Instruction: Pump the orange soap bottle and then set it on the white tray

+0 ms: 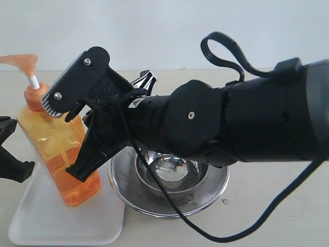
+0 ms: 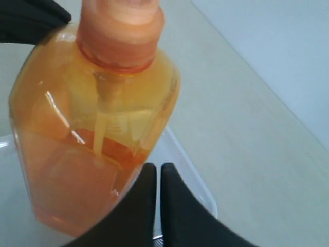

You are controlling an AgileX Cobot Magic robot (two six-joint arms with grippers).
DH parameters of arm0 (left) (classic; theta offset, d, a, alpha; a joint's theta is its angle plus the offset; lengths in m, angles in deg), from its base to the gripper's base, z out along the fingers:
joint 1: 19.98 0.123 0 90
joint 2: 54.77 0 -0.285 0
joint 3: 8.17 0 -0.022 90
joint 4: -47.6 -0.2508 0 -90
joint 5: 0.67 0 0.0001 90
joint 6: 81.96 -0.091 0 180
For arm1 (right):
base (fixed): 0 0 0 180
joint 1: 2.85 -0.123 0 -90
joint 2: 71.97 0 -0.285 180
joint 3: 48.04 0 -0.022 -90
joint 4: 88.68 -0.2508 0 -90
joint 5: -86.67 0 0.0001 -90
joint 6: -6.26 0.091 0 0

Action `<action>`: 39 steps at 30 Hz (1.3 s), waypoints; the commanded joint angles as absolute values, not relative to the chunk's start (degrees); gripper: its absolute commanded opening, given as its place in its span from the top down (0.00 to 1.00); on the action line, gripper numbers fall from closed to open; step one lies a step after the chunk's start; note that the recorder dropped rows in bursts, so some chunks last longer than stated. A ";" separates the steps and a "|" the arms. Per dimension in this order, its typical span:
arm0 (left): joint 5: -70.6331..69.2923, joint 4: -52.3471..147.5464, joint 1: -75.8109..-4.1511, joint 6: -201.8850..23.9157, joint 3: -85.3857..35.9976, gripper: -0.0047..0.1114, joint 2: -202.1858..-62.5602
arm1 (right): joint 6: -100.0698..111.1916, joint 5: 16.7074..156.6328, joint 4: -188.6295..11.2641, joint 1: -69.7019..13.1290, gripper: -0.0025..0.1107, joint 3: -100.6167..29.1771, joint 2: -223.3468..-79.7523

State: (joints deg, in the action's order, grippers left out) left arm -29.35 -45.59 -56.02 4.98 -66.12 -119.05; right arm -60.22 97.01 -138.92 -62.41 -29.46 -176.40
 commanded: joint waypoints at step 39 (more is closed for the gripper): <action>-24.69 -52.35 -50.19 10.61 -64.02 0.92 -123.04 | -59.55 94.93 -131.35 -62.82 0.98 -29.27 -176.39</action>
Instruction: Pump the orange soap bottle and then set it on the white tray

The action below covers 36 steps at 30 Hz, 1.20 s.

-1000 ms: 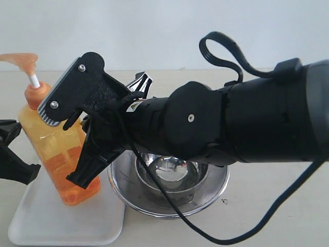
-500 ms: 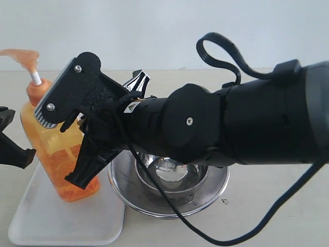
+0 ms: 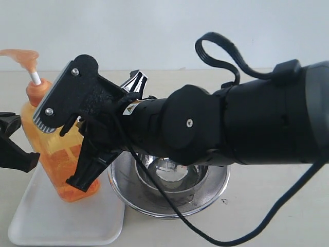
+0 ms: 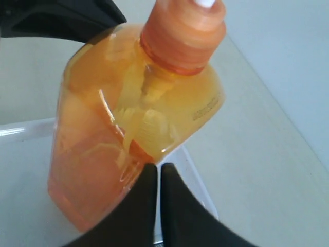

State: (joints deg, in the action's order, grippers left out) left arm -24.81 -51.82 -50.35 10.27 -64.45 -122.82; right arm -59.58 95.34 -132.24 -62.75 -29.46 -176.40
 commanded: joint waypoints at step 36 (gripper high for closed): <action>-27.83 -52.35 -50.19 10.18 -59.71 0.92 -130.01 | -54.19 95.22 -123.48 -61.43 0.98 -30.96 -180.41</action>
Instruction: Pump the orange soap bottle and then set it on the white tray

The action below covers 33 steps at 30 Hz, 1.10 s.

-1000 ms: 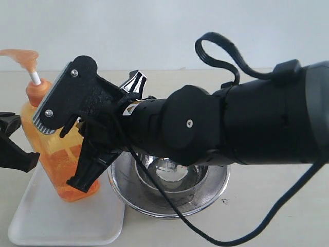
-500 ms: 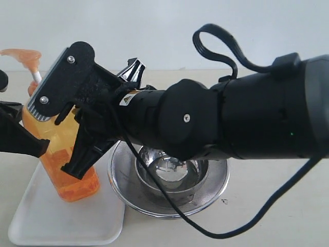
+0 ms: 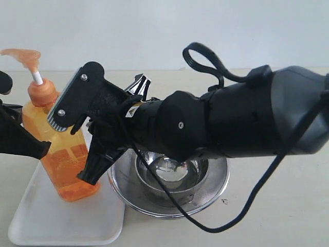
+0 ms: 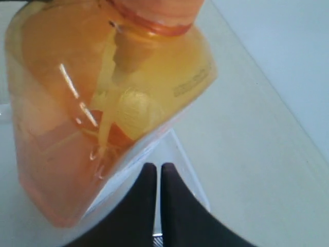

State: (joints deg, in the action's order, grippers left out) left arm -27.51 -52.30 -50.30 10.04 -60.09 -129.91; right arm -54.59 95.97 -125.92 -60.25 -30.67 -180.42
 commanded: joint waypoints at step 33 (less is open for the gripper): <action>-23.11 -31.45 -50.19 -6.10 -61.29 0.92 -122.23 | -54.07 101.36 -121.67 -62.01 0.98 -30.96 -180.41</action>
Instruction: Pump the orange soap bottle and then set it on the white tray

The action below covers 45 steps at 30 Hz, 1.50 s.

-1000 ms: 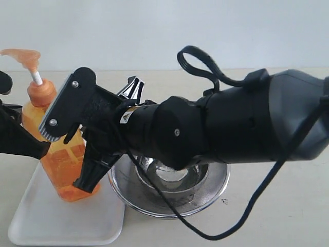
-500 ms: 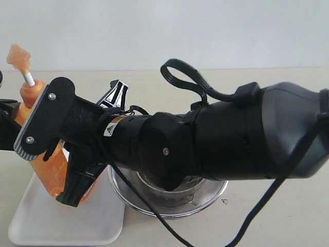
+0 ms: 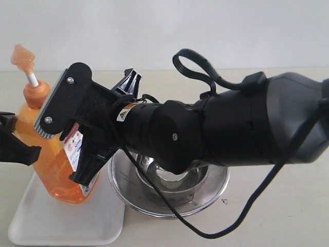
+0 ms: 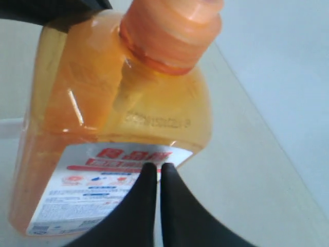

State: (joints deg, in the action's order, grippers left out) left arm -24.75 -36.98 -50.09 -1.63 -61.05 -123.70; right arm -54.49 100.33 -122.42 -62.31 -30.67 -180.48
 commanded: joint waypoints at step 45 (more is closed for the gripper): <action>-64.55 14.27 -50.19 -55.07 -50.35 0.92 -68.07 | -53.31 97.64 -134.03 -53.64 0.98 -10.61 -143.59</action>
State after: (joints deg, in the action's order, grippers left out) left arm -66.21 14.64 -50.09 -54.48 -50.78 -70.55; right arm -53.49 98.24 -133.92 -53.99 -11.30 -146.45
